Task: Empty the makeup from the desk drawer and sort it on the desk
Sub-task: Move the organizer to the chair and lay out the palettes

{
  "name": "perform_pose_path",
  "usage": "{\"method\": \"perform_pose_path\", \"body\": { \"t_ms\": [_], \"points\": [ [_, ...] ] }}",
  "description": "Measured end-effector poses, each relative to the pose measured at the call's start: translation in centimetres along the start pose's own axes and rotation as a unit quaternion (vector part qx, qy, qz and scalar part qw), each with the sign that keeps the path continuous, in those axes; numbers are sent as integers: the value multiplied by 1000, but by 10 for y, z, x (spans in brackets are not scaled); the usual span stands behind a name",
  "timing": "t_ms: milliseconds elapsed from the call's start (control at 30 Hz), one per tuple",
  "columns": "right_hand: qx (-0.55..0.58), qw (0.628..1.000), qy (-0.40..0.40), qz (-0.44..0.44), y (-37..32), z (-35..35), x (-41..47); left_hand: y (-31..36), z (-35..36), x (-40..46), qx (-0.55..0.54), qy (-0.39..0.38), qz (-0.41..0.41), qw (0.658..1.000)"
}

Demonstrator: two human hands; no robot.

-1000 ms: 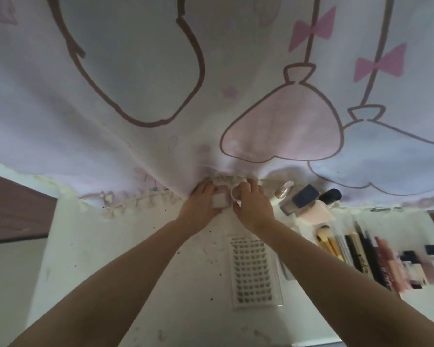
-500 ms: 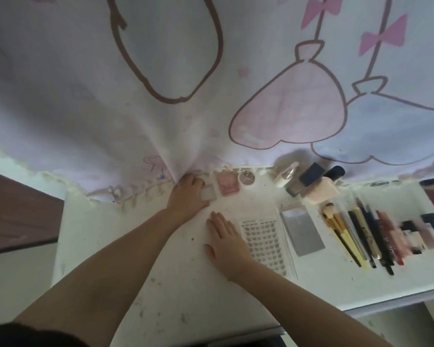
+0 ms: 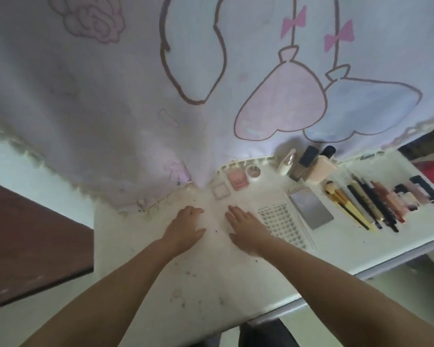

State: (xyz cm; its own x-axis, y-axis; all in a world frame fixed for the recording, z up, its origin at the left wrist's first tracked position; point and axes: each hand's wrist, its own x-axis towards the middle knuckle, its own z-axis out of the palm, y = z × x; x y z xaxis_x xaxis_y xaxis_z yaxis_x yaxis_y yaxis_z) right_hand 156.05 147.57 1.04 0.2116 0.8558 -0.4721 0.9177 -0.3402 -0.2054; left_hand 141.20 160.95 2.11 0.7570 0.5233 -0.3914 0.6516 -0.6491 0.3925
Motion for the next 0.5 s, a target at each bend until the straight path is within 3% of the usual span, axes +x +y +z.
{"method": "perform_pose_path", "body": {
  "t_ms": [100, 300, 500],
  "points": [
    [76, 995, -8, 66, -8, -26, -15, 5, -17, -13, 33, -12, 53, 998],
    [151, 957, 164, 187, 11, -37, -102, 78, -37, -27, 127, -16, 202, 971],
    [174, 858, 244, 417, 30, 29, -273, 208, 15, -69, 174, -51, 388, 904]
  ]
}}
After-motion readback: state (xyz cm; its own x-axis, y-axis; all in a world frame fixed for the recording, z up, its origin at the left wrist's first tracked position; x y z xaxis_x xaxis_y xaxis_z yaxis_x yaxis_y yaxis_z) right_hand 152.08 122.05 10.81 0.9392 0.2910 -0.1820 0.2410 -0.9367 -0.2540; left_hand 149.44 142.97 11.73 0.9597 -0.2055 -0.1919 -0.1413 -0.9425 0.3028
